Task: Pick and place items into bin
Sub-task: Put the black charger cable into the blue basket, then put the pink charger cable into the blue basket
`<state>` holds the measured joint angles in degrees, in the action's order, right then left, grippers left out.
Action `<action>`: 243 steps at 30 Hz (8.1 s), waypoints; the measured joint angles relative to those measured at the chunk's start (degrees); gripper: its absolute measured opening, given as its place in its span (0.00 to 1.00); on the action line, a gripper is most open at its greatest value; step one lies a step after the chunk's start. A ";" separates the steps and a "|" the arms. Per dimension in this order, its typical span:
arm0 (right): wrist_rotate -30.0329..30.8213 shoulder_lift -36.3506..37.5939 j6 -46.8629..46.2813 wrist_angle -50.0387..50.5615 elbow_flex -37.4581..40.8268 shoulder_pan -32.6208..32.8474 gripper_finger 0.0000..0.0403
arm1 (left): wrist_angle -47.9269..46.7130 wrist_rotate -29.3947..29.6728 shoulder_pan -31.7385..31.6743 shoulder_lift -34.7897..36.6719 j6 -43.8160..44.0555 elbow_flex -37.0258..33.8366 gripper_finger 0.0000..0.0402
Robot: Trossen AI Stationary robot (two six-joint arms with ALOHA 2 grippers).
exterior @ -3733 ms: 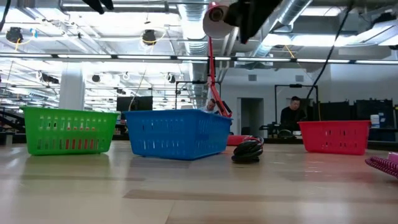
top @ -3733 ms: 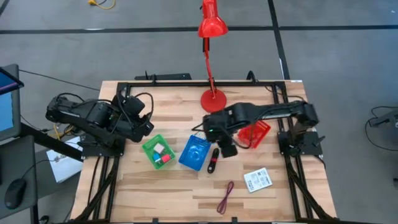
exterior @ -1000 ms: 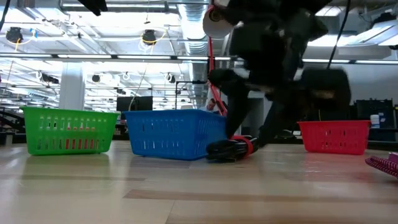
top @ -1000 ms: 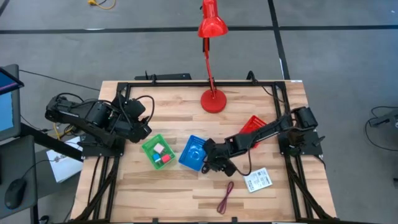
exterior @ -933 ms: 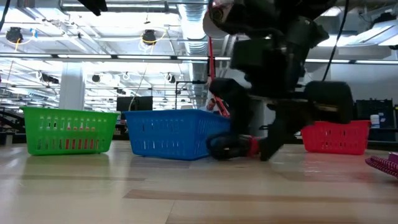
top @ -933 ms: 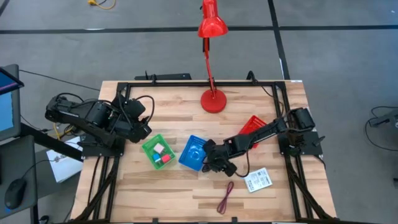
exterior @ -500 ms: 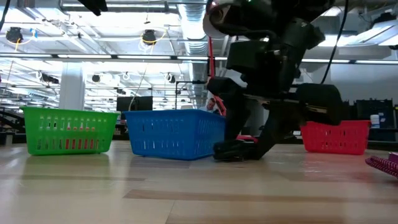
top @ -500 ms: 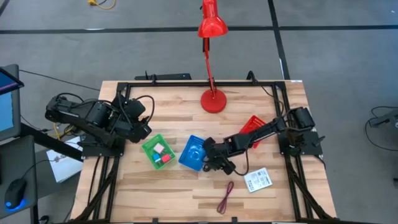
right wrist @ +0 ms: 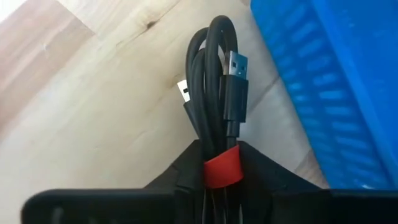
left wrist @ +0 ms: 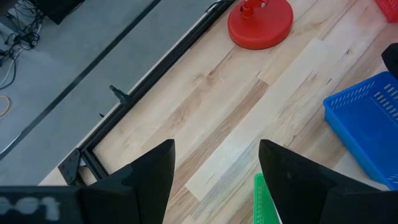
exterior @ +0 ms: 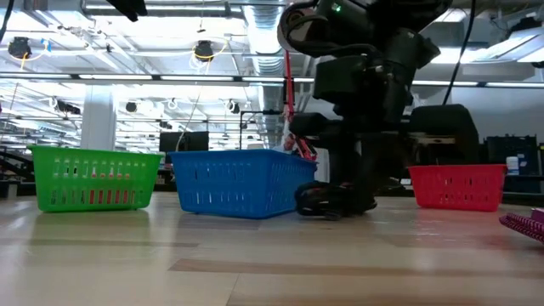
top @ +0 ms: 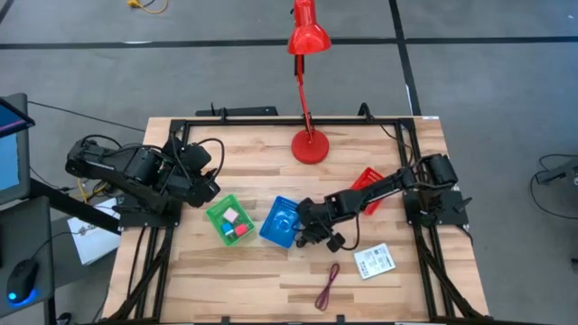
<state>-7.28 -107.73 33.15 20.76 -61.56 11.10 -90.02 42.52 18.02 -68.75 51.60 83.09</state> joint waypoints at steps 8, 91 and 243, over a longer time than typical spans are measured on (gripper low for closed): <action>-3.36 4.54 -7.96 4.27 -1.07 0.32 0.15 | 0.02 -0.04 0.00 0.00 0.01 -0.02 0.56; 8.77 -13.43 4.71 20.59 -33.31 -2.53 0.46 | 0.84 -1.68 0.02 -2.62 -1.29 -0.04 0.56; -7.66 -13.40 -20.58 19.08 -22.38 16.77 0.06 | 4.02 -2.75 0.01 -2.60 -2.57 -0.02 0.56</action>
<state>-14.94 -121.13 12.57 39.84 -83.94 27.87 -86.00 39.77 18.03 -71.35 49.04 83.07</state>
